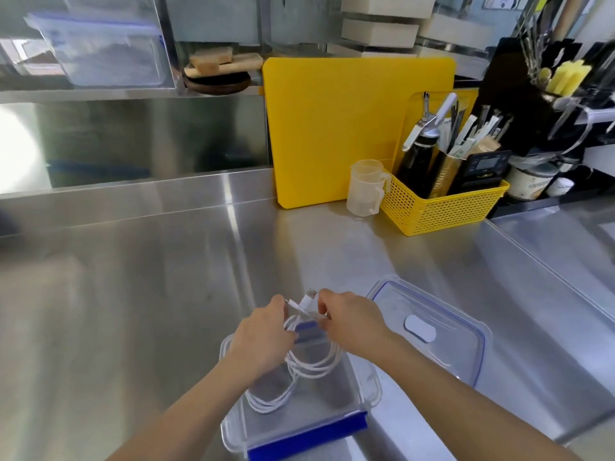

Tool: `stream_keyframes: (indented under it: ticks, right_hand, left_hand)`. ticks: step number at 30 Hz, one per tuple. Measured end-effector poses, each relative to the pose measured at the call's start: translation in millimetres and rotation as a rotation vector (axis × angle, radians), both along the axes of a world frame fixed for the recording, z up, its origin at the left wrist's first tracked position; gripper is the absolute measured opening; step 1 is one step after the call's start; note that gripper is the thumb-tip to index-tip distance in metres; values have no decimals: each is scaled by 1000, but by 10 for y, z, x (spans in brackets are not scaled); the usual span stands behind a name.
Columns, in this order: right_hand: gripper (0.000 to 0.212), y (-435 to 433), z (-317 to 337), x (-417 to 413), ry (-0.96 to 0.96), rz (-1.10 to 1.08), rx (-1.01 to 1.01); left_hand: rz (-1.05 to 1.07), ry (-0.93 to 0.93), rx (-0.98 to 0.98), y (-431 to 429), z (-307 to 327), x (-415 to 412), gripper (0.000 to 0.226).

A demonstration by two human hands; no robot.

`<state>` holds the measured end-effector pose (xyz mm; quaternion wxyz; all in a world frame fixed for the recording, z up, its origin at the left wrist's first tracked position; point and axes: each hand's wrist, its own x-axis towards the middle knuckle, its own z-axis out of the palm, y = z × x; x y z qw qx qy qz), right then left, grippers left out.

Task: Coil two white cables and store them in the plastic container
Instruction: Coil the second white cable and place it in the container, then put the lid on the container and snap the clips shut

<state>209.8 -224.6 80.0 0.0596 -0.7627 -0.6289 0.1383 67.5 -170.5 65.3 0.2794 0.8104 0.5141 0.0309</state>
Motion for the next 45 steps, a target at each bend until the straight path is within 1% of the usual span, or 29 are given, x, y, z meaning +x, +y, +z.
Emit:
stream_keyframes:
  ticks: [2,5,8,11,14,17,19,25,27,29,31,33,36,37,38,41,43,45]
  right_hand:
    - [20,-50,-64,-14,-92,33,-3]
    - [26,-103,-196,2,-142,42,13]
    - [26,-136,-268,25,-183,80,53]
    - [29,-167,-320,32,-258,111,74]
    - [25,-196,-440,34,-342,147,54]
    - [18,-223,-485,18,-415,247,23]
    - [17,-226,-471,12,-450,306,18]
    - [17,-230,-465,27,-405,328,2]
    - [18,-232,-480,43,-372,310,38]
    - [17,-234,-480,65,-285,288,117]
    - [15,-238,-490,108,-256,263,233]
    - [13,-272,-484,153,-204,215,384]
    - [17,-326,-413,227,-102,170,495]
    - [19,-345,-385,269,-91,150,509]
    - [24,-369,-369,320,-86,125,513]
    - [42,-487,-370,520,-102,39,461]
    - [50,-607,-376,700,-113,-28,403]
    - [53,-740,-373,882,-125,-97,372]
  left_hand:
    - [-12,22,20,-77,-91,41,16]
    - [8,-12,29,-161,-181,96,8]
    - [11,43,84,-246,-249,161,19]
    - [21,99,79,-305,-331,200,23]
    - [12,141,87,-307,-373,220,25]
    - [-51,212,123,-334,-408,244,28]
    - [-76,244,153,-349,-440,248,30]
    - [-133,200,124,-291,-457,179,27]
    - [-146,216,115,-269,-418,162,27]
    - [-141,260,137,-262,-342,172,31]
    - [-108,267,217,-290,-244,205,30]
    - [-73,230,348,-336,-119,256,26]
    - [-111,59,566,-345,-25,349,22]
    - [-140,33,622,-323,-44,383,26]
    - [-159,22,660,-299,-60,427,33]
    - [-234,44,609,-269,-79,585,56]
    - [-288,44,582,-281,-116,747,62]
    - [-343,58,554,-317,-134,933,68]
